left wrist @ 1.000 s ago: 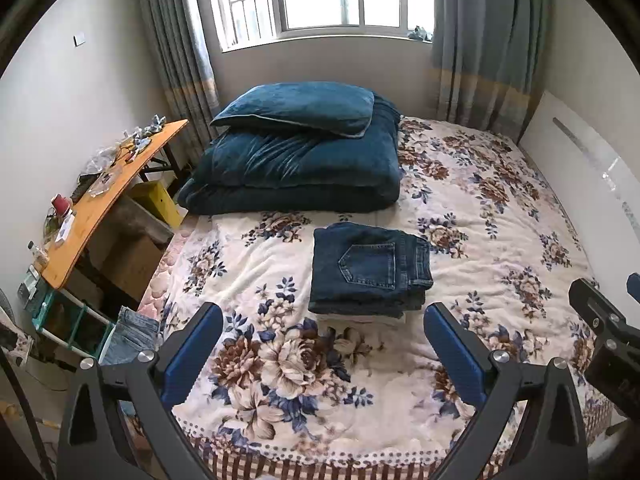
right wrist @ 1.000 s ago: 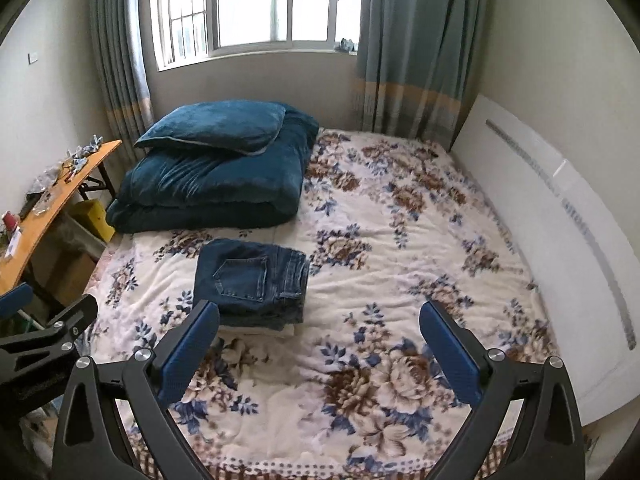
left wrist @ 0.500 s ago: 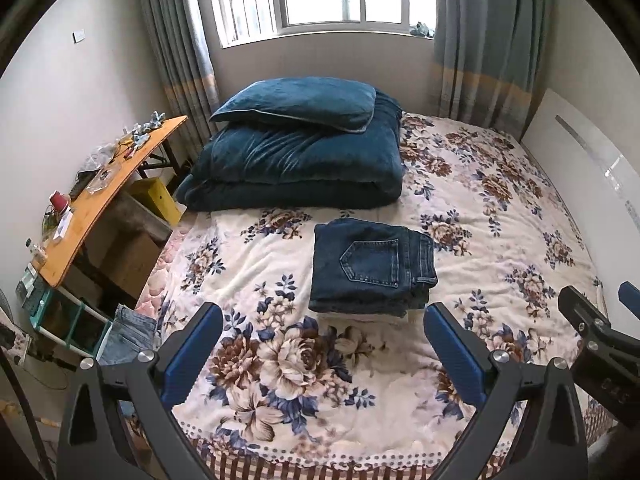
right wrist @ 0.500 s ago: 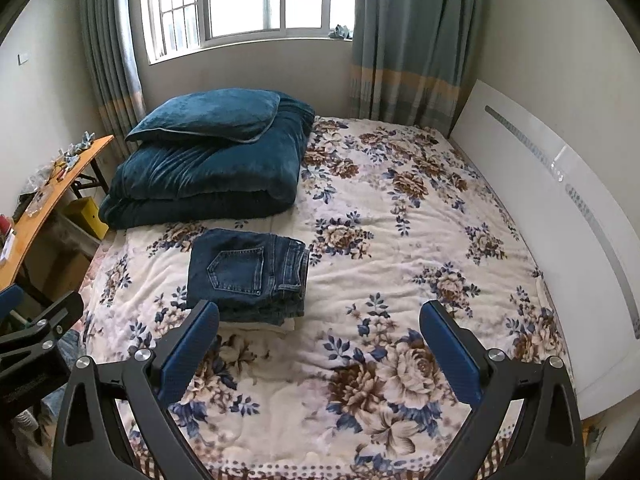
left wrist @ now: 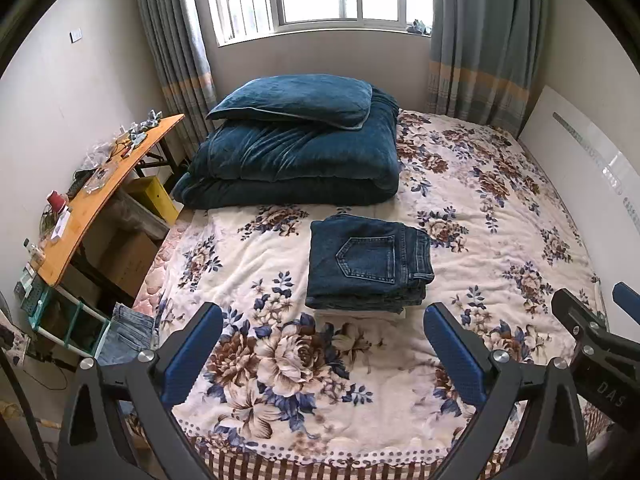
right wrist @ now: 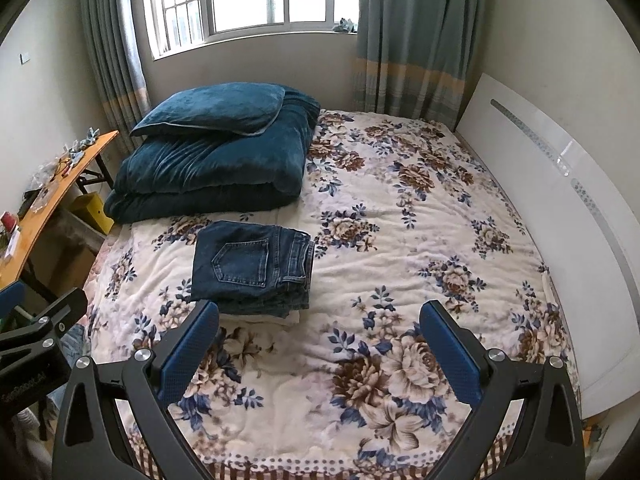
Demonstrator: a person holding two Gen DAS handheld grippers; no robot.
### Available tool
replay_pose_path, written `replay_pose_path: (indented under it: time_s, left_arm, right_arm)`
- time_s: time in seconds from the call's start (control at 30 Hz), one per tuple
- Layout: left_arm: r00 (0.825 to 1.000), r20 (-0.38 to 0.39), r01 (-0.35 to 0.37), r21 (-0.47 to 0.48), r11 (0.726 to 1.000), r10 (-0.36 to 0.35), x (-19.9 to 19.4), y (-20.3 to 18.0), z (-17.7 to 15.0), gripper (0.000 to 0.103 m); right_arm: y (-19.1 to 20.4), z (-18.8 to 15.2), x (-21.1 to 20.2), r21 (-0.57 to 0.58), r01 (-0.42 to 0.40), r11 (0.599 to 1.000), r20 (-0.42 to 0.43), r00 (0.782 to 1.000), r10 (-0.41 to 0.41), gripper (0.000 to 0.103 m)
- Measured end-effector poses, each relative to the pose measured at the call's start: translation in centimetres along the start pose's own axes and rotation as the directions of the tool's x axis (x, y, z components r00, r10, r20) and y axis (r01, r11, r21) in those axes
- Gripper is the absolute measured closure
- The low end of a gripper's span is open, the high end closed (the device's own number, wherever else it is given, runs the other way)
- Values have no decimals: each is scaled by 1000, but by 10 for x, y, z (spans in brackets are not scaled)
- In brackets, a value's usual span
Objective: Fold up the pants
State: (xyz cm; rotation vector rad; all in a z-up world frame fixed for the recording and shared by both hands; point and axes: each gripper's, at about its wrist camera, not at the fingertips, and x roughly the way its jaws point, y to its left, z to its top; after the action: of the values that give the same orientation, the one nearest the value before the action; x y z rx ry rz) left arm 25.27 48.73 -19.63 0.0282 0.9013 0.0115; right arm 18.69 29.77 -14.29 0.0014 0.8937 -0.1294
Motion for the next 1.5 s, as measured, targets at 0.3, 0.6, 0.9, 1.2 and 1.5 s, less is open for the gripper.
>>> replay_pose_path:
  time_s: [0.3, 0.6, 0.9, 1.2, 1.5]
  left_arm:
    - [1000, -7, -4, 3, 1000, 4, 0, -1, -7, 0]
    - [1000, 8, -10, 9, 1000, 10, 0, 2, -11, 0]
    - [1000, 12, -11, 18, 1000, 11, 1, 3, -8, 0]
    - [1000, 12, -12, 24, 1000, 12, 0, 3, -5, 0]
    - [1000, 11, -15, 23, 1000, 14, -1, 2, -6, 0]
  right_arm:
    - [1, 1, 0, -6, -2, 1000, -1, 1000, 2, 1]
    - [2, -3, -1, -13, -13, 1000, -5, 1000, 13, 1]
    - [-1, -6, -5, -9, -22, 1000, -11, 1000, 22, 1]
    - [-3, -6, -7, -11, -25, 1000, -13, 1000, 24, 1]
    - [-4, -7, -7, -13, -24, 1000, -17, 1000, 24, 1]
